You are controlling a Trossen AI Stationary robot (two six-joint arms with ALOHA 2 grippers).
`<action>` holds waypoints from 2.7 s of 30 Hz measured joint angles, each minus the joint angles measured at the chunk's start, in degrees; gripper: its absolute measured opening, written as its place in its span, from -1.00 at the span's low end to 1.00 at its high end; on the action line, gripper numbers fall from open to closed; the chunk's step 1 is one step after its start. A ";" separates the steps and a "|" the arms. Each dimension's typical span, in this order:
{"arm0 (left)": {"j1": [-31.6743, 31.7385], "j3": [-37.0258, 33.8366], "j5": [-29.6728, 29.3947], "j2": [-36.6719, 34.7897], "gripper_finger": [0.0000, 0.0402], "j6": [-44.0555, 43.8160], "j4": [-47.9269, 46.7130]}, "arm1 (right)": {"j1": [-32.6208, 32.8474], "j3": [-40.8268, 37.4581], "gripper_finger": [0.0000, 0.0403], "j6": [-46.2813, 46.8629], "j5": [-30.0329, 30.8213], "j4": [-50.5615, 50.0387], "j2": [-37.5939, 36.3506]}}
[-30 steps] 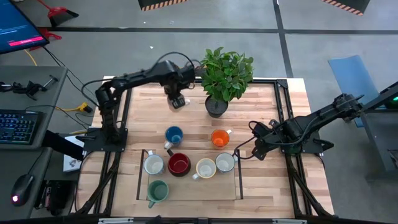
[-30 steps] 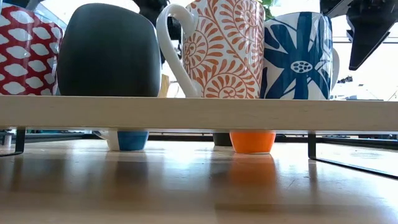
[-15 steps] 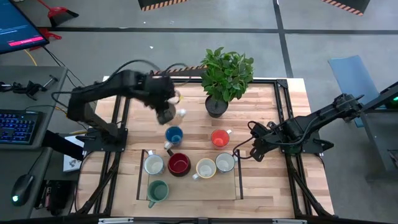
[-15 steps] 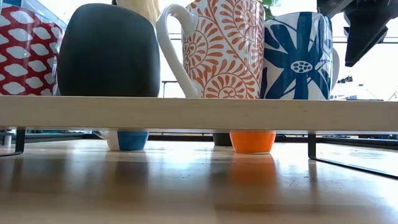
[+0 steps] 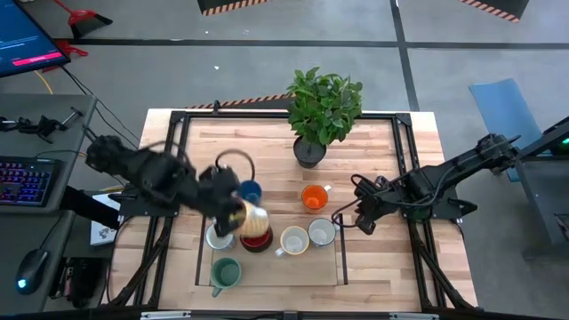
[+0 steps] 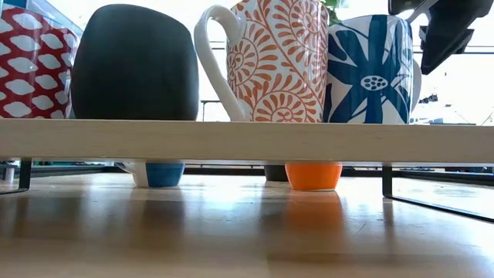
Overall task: Place coffee mugs
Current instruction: Put the white-yellow pattern mug on the shelf
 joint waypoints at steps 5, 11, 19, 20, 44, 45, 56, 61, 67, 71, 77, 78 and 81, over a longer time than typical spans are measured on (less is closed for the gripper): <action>-6.19 -0.04 -1.21 3.71 -0.96 -5.37 5.97 | 0.02 0.00 -0.65 -1.54 -2.61 -1.59 0.00; -9.60 -0.07 -1.84 10.23 -0.96 -10.93 8.04 | 0.02 0.00 -0.65 -3.07 -2.75 -3.36 0.00; -11.94 -0.07 -0.38 16.17 -0.96 -12.98 16.68 | 0.02 0.00 -0.65 -3.14 -2.74 -5.40 0.00; -12.05 -0.07 -0.34 16.78 -0.96 -13.08 17.33 | 0.02 0.00 -0.65 -3.26 -2.73 -5.40 0.00; -12.20 -0.04 3.81 26.31 -0.96 -13.45 8.50 | 0.02 0.00 -0.65 -2.51 -1.95 -5.09 0.00; -12.19 -0.04 4.01 26.50 -0.96 -13.39 8.86 | 0.02 0.00 -0.65 -2.51 -1.97 -5.09 0.00; -11.70 0.04 4.02 29.70 -0.96 -12.26 8.21 | 0.00 0.00 -0.65 -2.49 -1.99 -5.05 0.00; -10.99 0.04 4.12 30.25 -0.96 -11.29 8.22 | 0.00 0.00 -0.65 -2.49 -2.02 -5.04 0.00; -10.58 0.04 3.84 30.28 -0.96 -8.64 8.17 | 0.00 0.00 -0.65 -2.03 -2.02 -5.01 0.00; -10.53 0.04 3.82 30.28 -0.96 -5.85 8.14 | 0.02 0.00 -0.65 -2.03 -2.02 -4.98 0.00; -10.42 0.04 3.67 30.28 -0.96 -6.93 7.61 | 0.02 0.00 -0.65 -1.98 -2.02 -4.98 0.00; -10.32 0.04 3.67 30.28 -0.96 -7.65 7.32 | 0.00 0.00 -0.65 -1.84 -2.02 -4.98 0.00; -10.18 0.04 3.34 30.28 -0.96 -9.54 5.27 | 0.01 0.01 -0.65 -1.85 -2.02 -4.94 -0.01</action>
